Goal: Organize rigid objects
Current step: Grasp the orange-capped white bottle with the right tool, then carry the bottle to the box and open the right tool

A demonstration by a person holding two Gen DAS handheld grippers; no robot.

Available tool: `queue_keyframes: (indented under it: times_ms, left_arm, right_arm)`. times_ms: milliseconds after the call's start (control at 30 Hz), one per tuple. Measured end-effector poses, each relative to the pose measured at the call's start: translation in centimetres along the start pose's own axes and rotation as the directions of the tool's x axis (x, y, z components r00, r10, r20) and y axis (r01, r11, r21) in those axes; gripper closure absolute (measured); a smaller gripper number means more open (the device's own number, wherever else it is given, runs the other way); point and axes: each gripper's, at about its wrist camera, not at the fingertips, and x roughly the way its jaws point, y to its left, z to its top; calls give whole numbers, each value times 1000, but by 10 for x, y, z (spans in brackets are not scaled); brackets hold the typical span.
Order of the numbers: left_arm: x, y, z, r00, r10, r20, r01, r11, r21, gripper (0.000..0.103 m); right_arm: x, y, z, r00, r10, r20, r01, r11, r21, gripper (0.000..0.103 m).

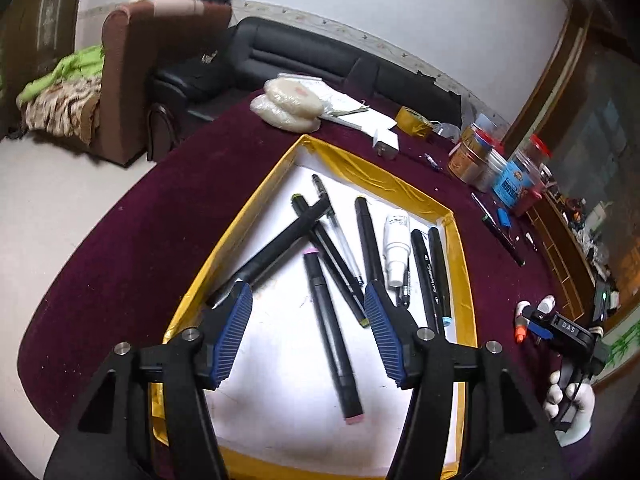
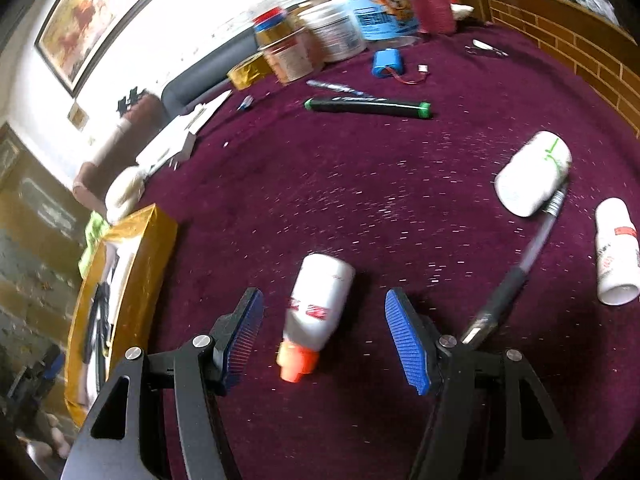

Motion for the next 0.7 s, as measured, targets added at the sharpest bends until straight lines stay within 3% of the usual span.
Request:
queue_keyframes:
  times_ms: [100,133,167,233,400,500,700]
  left_arm:
    - [-6,-14,-4,999,31,34,-33,998,55,46]
    - [-7,-17,-4,998,41,43,-44,997,70,46]
    - [-7,-18,-4,998,46,48,-50,996,76,45]
    - [-9,-18,-6,997,48,54,-52,995,80,45]
    - [-9,-10,-7,998,42,41,-44,998,34,44]
    - [-9,-5,-7,998,46,41,-46,999,7,44]
    - [-9,-2,-9,998,47,50,-47,999,-1,44]
  right_arm:
    - [10,19,-3,997,-83,-5,82,992,-94,45]
    - [14,24,-5,992,-125,-4,123,983,-133,52]
    - [15,29,-7,987,-163,11,162,973,-165,73]
    - [18,35,-9,981,-195,22,195,958,-210,80]
    - [8,33,-11,994,-111,11,111,975,-190,80]
    - [-10,43,-10,1000,7,4,-6,985,-172,79]
    - [-30,105,-16,973,218,-71,-229,939,-255,79]
